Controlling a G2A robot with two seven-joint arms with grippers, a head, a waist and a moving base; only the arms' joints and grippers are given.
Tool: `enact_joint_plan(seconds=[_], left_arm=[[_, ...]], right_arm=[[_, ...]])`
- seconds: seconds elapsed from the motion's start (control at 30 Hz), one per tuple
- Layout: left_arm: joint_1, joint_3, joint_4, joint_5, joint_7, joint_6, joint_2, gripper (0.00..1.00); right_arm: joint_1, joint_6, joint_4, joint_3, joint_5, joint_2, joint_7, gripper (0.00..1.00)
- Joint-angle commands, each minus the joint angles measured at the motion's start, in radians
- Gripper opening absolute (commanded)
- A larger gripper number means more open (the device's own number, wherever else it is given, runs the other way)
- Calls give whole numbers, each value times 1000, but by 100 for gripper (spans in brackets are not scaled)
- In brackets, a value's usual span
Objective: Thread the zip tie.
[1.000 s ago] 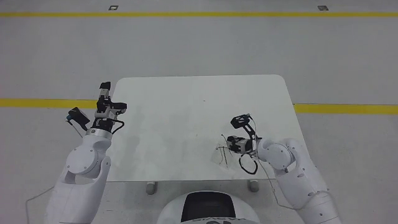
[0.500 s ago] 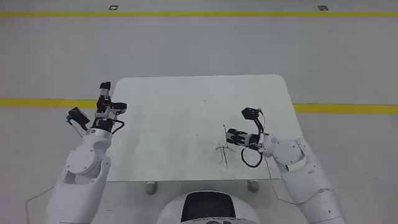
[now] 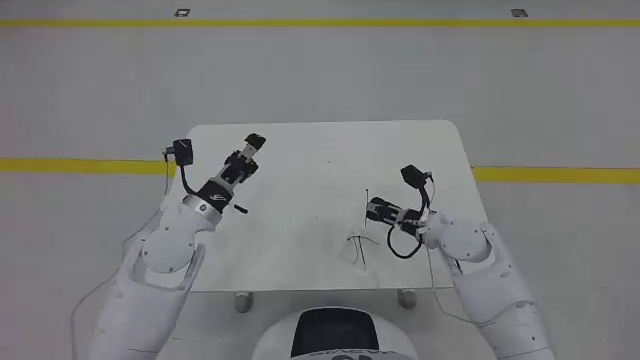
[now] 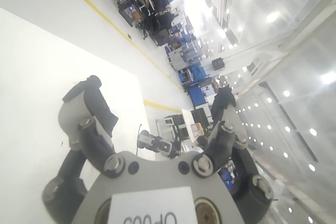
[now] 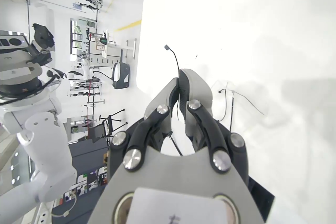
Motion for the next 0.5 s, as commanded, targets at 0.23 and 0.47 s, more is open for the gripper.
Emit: enact_joint_plan(seconds=[0.23,0.47], left_arm=[[-23,33,-14,59,-52,-35,2,100],[-163,208,39,355,-229,-48,2,100]], right_arm=[[1,-4,-1,-12,27,-1,-23,0],[34,96,15,-36,117,-10,-95,0]])
